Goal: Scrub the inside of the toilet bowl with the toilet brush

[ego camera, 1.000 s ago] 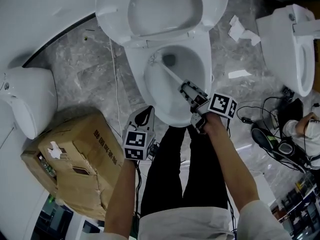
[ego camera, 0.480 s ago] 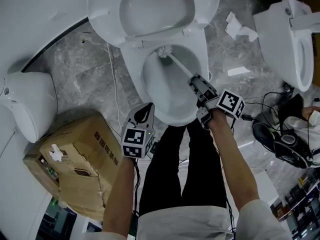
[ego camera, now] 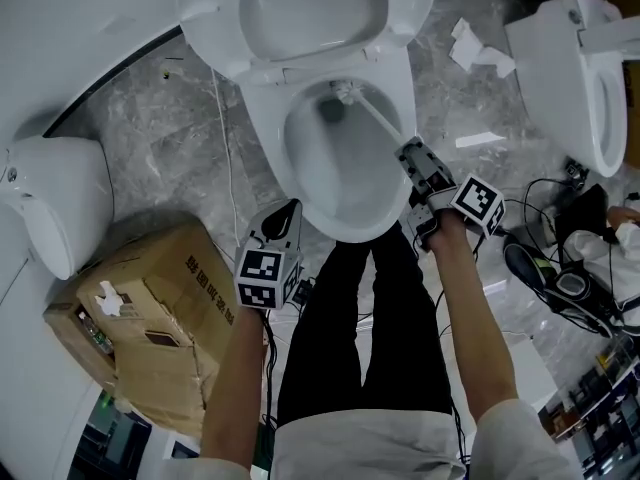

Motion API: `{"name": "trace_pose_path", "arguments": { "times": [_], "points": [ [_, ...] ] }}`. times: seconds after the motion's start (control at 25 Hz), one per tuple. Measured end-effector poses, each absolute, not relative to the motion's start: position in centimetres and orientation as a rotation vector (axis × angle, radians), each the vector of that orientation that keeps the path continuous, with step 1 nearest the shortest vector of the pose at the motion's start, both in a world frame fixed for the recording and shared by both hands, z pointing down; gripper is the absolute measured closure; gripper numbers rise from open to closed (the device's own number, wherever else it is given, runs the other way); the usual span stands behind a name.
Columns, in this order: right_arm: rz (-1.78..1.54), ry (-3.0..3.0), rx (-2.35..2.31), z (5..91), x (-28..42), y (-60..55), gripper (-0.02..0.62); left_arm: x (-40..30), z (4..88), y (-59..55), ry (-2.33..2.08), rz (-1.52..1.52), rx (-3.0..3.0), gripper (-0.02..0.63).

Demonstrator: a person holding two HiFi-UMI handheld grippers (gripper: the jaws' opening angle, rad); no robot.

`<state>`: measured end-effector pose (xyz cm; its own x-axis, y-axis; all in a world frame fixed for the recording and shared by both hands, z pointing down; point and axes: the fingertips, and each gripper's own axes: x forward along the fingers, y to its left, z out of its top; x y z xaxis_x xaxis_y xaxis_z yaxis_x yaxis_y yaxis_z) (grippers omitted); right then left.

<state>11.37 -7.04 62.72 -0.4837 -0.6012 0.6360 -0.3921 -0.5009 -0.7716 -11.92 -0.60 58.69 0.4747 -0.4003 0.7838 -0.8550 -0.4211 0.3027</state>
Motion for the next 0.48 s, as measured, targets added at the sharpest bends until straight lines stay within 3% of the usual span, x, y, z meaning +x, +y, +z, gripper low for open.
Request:
{"name": "trace_pose_path", "arguments": {
  "times": [0.48],
  "points": [
    [-2.101, 1.409, -1.589, 60.9, 15.7, -3.1, 0.408, -9.8, 58.6, 1.5, -1.046, 0.772, 2.038, 0.578]
  ]
}}
